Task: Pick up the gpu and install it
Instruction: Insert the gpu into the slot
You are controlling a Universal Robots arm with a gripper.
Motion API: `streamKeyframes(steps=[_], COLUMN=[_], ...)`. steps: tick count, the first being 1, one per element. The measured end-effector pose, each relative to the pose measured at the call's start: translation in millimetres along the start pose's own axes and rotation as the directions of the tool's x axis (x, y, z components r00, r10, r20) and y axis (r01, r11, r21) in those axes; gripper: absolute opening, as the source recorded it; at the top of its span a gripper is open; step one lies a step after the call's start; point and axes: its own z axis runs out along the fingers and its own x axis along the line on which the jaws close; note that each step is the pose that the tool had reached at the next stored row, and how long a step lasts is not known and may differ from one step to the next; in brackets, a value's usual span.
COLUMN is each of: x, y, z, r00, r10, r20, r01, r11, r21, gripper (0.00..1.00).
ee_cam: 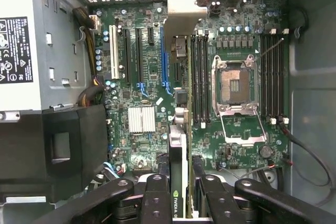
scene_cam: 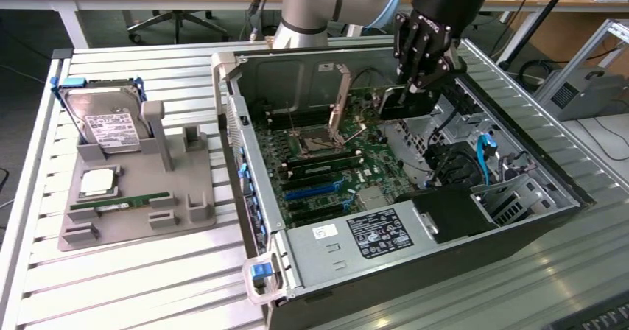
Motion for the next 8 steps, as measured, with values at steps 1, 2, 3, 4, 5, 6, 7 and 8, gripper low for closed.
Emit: streamKeyframes(steps=[1,2,3,4,5,6,7,8], x=[0.0,0.0,0.0,0.1,0.1,0.1,0.1,0.1], y=[0.2,0.9,2.1,2.9,3.6,4.2,4.8,5.3], z=[0.7,1.5,2.2,2.5,2.7,3.0,3.2,3.6], r00=[1.0000,1.0000,0.9999,0.9999,0.9999,0.9999,0.9998,0.9998], r10=[0.003,0.007,0.011,0.013,0.015,0.016,0.018,0.020], r20=[0.0001,0.0002,0.0002,0.0002,0.0001,0.0001,0.0003,0.0003], r01=[-0.003,-0.007,-0.011,-0.013,-0.015,-0.016,-0.018,-0.020], r11=[1.0000,1.0000,0.9999,0.9999,0.9999,0.9999,0.9998,0.9998], r21=[-0.0001,-0.0002,-0.0003,-0.0004,-0.0005,-0.0005,-0.0005,-0.0006], gripper=[0.27,0.27,0.27,0.27,0.27,0.27,0.27,0.27])
